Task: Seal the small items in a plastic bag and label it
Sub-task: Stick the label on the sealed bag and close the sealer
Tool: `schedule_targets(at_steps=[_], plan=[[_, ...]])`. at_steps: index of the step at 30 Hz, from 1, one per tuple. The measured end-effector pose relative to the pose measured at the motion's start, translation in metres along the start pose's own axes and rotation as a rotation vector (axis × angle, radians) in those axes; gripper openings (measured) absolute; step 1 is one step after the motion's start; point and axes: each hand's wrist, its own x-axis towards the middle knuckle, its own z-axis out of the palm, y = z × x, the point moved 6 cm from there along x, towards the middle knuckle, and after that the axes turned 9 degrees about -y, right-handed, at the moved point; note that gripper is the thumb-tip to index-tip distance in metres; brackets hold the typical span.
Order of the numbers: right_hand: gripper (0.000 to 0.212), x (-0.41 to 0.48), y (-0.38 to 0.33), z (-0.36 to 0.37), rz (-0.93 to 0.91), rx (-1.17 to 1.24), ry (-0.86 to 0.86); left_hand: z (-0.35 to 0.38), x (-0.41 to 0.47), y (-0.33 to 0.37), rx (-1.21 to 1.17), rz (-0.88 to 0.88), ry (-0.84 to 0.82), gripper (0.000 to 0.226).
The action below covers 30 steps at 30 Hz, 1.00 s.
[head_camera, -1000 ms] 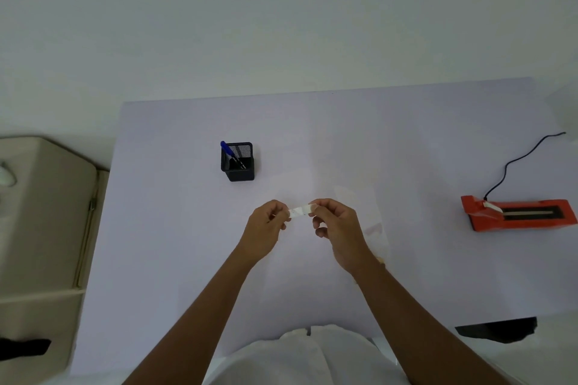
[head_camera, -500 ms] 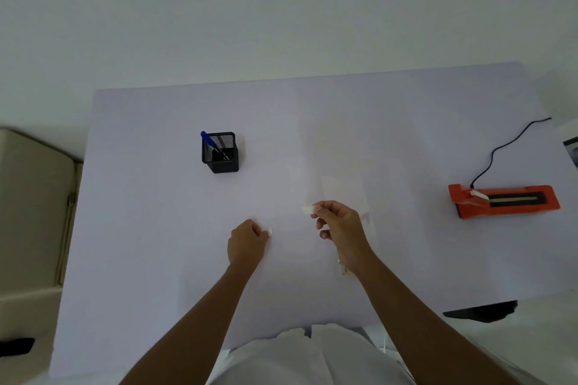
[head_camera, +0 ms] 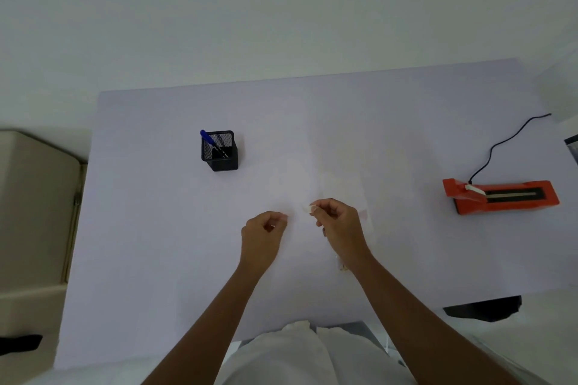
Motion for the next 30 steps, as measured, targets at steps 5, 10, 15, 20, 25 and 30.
schedule_targets(at_steps=[5, 10, 15, 20, 25, 30], plan=[[0.009, -0.009, -0.01, 0.001, -0.112, -0.113, -0.045, 0.026, -0.012, 0.03, -0.232, -0.001, -0.143, 0.018], [0.026, -0.015, -0.013, -0.008, -0.125, -0.144, -0.105, 0.035, -0.016, 0.043, -0.275, 0.038, -0.16, 0.019], [0.041, -0.015, -0.01, -0.028, -0.098, -0.075, -0.143, 0.04, -0.01, 0.044, -0.248, -0.011, -0.096, 0.014], [0.021, -0.005, -0.003, -0.047, -0.047, -0.048, -0.072, 0.052, -0.001, 0.049, -0.192, -0.007, -0.106, 0.014], [0.006, 0.011, 0.005, -0.059, 0.01, -0.077, -0.156, 0.071, 0.006, 0.057, -0.158, 0.054, -0.13, 0.013], [0.009, 0.025, 0.033, -0.085, 0.19, 0.176, -0.068, 0.099, 0.019, 0.041, -0.223, -0.062, -0.117, 0.019]])
